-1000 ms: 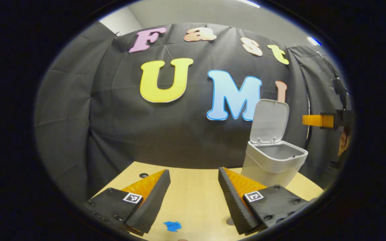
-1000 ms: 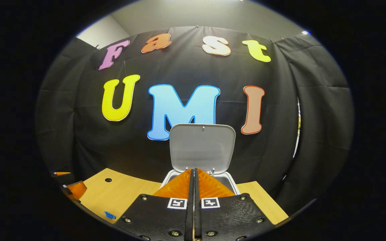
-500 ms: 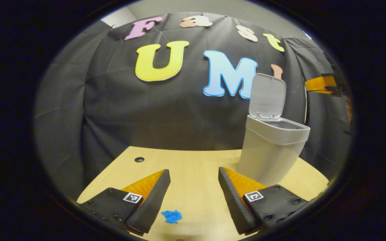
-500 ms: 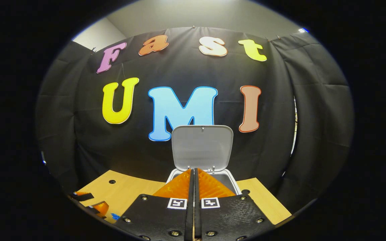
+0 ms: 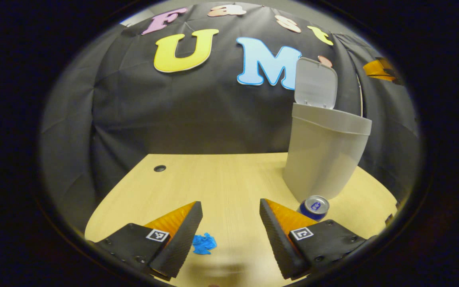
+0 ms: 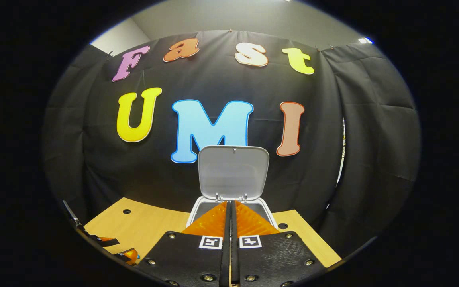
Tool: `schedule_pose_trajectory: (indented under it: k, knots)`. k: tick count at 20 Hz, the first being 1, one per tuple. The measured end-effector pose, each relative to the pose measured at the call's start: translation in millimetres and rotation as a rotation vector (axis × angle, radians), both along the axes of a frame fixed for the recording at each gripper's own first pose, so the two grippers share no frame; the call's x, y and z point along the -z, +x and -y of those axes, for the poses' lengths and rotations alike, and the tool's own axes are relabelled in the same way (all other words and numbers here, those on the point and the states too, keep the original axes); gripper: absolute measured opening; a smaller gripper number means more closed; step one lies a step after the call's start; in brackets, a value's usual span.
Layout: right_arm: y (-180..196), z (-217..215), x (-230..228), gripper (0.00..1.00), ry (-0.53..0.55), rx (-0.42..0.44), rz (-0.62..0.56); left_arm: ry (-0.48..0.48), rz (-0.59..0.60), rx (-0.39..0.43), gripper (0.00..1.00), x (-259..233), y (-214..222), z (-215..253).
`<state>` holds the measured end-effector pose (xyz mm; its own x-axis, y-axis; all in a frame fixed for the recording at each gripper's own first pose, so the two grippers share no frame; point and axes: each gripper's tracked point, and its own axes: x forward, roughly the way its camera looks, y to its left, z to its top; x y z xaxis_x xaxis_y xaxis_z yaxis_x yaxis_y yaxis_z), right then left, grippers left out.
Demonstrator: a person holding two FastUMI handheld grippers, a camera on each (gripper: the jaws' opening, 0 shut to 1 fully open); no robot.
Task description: Press the lid of the desktop garbage bin to open it, pick up the crumpled paper on the desktop and throw it into the bin, then pick up the pop can on the desktop and drop it into the bin, and finally close the garbage bin lid.
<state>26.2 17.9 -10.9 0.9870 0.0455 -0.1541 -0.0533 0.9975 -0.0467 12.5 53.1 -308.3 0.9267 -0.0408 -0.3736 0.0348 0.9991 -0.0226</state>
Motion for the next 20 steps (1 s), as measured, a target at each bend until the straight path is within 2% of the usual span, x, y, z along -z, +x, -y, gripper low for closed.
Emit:
schedule_pose_trajectory:
  k: [10,20]
  knots:
    - [3,-18,23,0.01,-0.059,-0.026,-0.085,0.018,-0.144,-0.061,0.95,87,13,-48]
    - [6,-17,30,0.01,-0.075,-0.003,-0.115,-0.023,-0.257,-0.080,0.95,140,14,-58]
